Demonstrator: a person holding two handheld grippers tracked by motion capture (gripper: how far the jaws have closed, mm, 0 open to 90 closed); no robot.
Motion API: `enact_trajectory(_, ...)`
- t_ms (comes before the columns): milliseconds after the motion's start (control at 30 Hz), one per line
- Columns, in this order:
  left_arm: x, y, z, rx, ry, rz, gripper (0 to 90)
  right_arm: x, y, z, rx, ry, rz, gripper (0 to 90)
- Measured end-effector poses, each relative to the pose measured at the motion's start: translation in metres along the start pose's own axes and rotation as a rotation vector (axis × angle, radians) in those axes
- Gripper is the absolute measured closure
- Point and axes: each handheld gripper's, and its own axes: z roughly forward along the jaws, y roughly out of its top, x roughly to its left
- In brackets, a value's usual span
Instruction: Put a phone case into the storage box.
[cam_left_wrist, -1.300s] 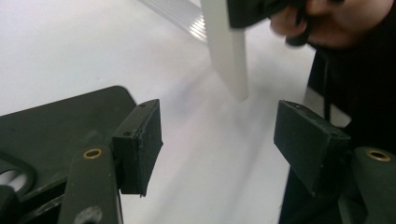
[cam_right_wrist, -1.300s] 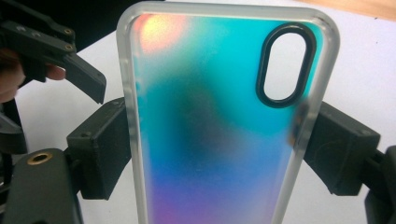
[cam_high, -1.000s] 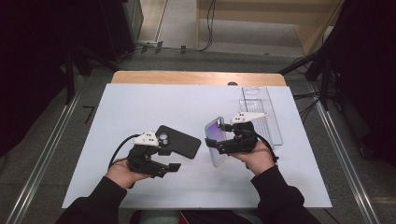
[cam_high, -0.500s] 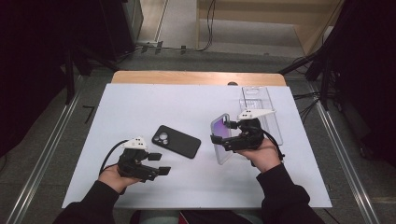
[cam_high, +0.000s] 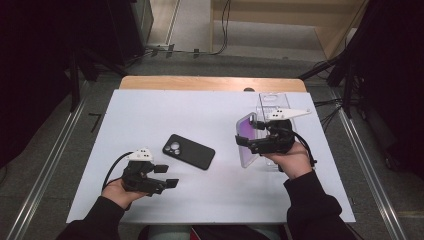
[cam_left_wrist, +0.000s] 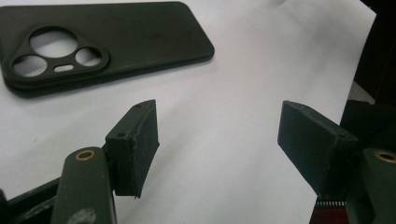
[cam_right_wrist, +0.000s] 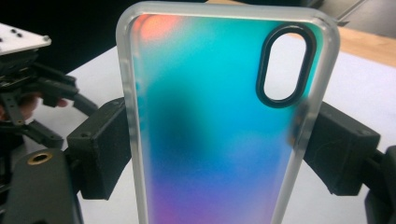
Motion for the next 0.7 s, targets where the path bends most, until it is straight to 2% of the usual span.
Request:
enact_trajectory(200, 0.002, -0.003, -0.004, -0.004, 0.01, -0.028, 29.2, -0.01, 0.005, -0.013, -0.063, -0.091, 0.035, 14.8)
enact_trajectory(367, 0.001, -0.005, -0.006, -0.013, 0.024, -0.048, 29.2, -0.02, 0.009, -0.023, -0.09, -0.17, 0.051, 14.8)
enact_trajectory(567, 0.002, -0.007, -0.009, -0.032, 0.033, -0.083, 29.3, -0.034, 0.008, -0.031, -0.105, -0.245, 0.082, 14.8)
enact_trajectory(633, 0.003, -0.008, -0.009, -0.031, 0.036, -0.087, 29.3, -0.038, 0.008, -0.032, -0.122, -0.269, 0.1, 14.8)
enact_trajectory(667, 0.003, -0.009, -0.008, -0.029, 0.034, -0.087, 29.3, -0.042, 0.007, -0.031, -0.14, -0.3, 0.119, 14.8)
enact_trajectory(700, 0.004, -0.009, -0.008, -0.029, 0.033, -0.087, 29.3, -0.042, 0.007, -0.031, -0.14, -0.3, 0.119, 14.8)
